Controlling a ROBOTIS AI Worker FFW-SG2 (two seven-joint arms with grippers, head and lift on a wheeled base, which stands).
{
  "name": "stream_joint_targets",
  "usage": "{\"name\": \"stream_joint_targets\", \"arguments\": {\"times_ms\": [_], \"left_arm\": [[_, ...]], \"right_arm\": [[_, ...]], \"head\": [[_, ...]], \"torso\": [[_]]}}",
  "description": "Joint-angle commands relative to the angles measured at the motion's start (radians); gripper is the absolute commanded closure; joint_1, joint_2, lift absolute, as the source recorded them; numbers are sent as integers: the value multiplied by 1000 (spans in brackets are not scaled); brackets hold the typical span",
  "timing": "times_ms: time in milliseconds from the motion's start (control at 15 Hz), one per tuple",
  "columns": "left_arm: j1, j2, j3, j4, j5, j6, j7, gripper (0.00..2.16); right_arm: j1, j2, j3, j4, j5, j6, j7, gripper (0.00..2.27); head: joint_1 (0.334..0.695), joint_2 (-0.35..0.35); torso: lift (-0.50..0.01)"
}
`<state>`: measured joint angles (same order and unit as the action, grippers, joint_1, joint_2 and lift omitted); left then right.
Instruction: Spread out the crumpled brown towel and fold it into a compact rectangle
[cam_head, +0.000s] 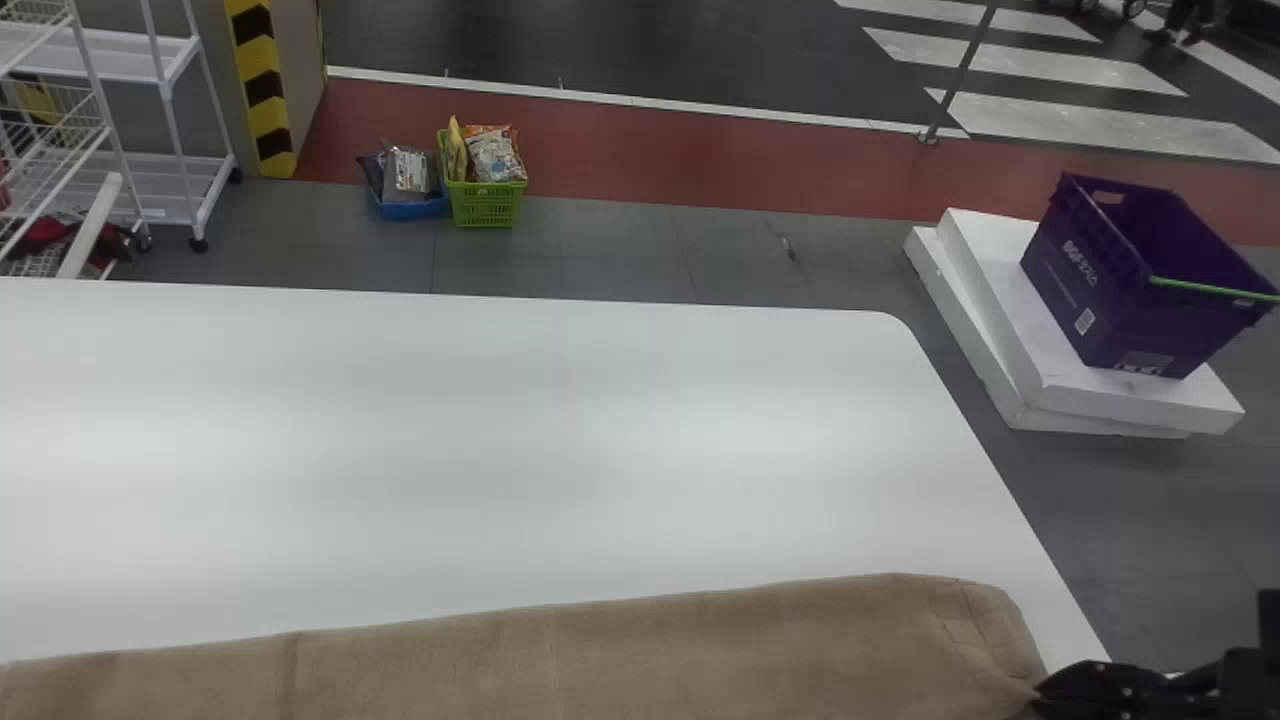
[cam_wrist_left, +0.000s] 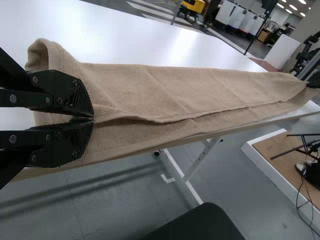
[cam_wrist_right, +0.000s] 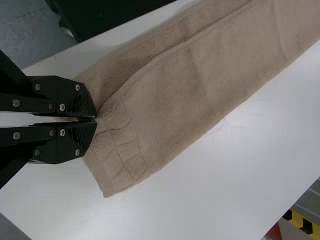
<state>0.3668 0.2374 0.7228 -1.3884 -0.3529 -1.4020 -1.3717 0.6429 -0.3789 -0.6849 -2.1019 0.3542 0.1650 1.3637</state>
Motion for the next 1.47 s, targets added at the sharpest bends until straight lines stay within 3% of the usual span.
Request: {"name": "stream_joint_targets", "arguments": {"times_ms": [0, 667, 800, 1333, 1400], "left_arm": [[1, -1, 12, -11, 0, 2, -12, 994], [8, -3, 4, -3, -1, -1, -12, 994], [8, -3, 4, -3, -1, -1, -12, 994], [9, -3, 4, 3, -3, -1, -7, 994], [9, -3, 4, 5, -3, -1, -7, 994]], "right_arm": [[17, 0, -12, -6, 0, -3, 3, 1058], [20, 15, 47, 20, 80, -40, 3, 1038], [12, 15, 53, 26, 94, -25, 3, 866], [-11, 12, 42, 51, 94, -34, 3, 873], [-14, 11, 41, 57, 94, -37, 3, 950]], "head": [[695, -228], [695, -220], [695, -220], [695, -234], [695, -238]], "torso": [[-127], [-127], [-127], [-127], [-127]]}}
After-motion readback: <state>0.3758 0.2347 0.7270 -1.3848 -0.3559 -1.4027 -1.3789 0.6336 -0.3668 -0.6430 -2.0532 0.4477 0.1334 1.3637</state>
